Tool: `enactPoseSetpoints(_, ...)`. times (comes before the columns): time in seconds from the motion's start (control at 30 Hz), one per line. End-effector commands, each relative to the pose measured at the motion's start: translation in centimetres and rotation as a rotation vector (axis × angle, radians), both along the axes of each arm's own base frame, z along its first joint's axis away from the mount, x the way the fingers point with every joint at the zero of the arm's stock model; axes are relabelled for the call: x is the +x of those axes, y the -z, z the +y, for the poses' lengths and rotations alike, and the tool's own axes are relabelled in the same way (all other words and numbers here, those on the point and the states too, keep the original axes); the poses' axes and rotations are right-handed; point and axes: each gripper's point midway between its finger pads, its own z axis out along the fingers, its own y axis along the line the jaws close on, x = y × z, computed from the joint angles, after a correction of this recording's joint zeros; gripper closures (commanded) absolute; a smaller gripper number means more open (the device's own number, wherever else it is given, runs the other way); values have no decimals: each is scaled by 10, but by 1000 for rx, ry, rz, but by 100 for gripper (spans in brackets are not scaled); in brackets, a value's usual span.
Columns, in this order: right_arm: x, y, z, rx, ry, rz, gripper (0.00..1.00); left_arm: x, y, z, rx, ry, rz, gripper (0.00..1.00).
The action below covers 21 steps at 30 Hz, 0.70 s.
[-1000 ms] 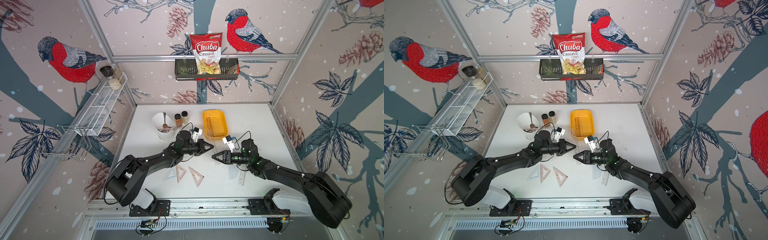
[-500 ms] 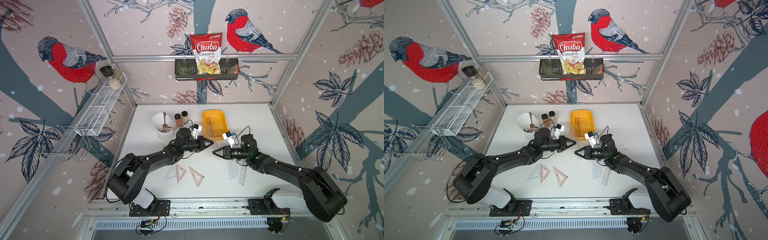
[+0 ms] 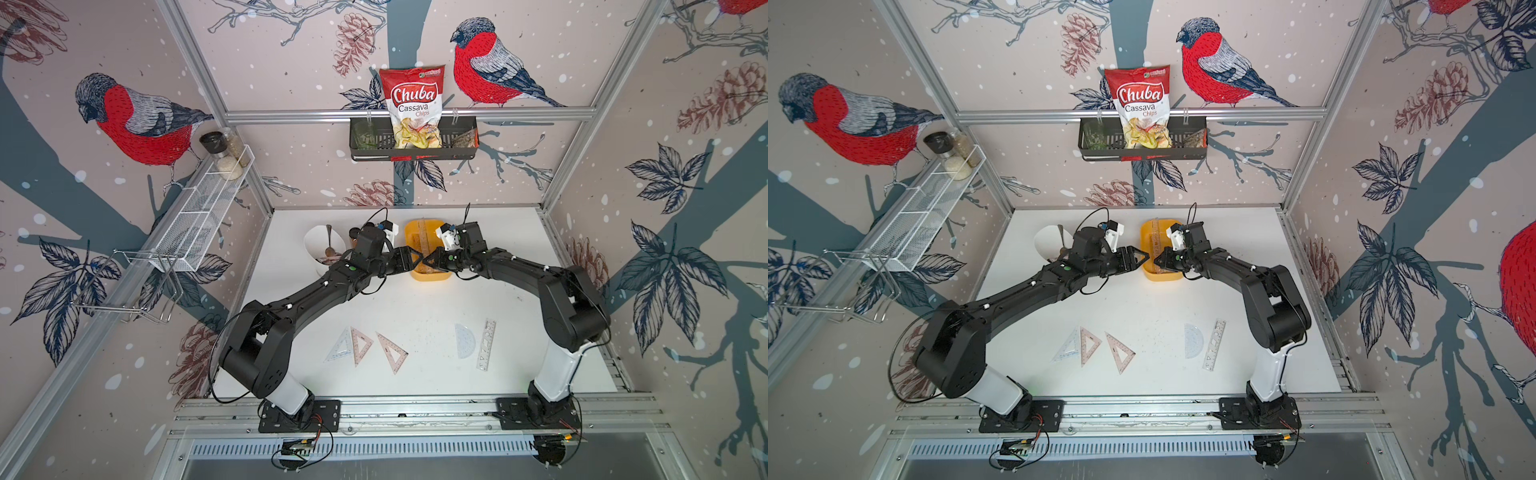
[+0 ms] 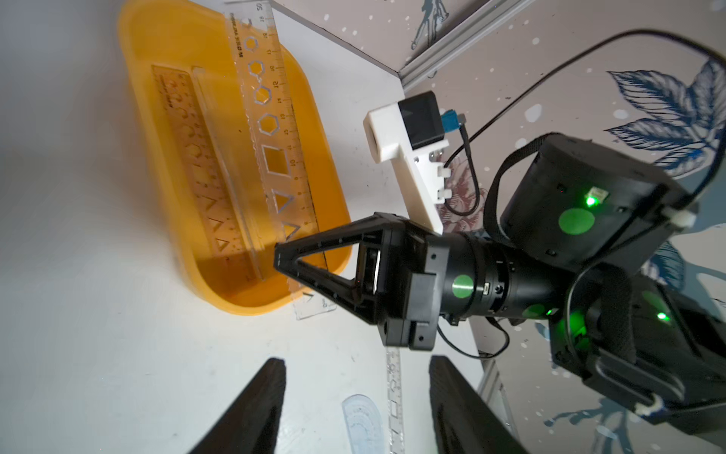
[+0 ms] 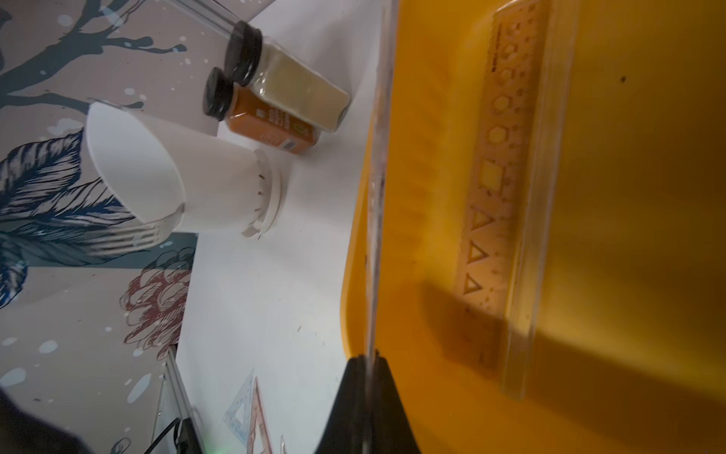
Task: Put the scattered rulers into the storage box
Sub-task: Place the ruler in the storage box.
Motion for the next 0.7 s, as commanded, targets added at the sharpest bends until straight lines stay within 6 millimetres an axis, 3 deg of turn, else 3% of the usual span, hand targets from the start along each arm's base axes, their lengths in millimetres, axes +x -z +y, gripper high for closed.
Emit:
enactPoseSetpoints(0.0,17,16,-8,-108,29,2,100,2,17,12,101,-26,-1,37)
enactPoseSetpoints(0.23,38,32,2,-154,40,26,98,3,29,14,139,-21,21,37)
enactPoseSetpoints(0.67,23,48,18,-192,8,82,94,-1,31,16,132,-7,28,38)
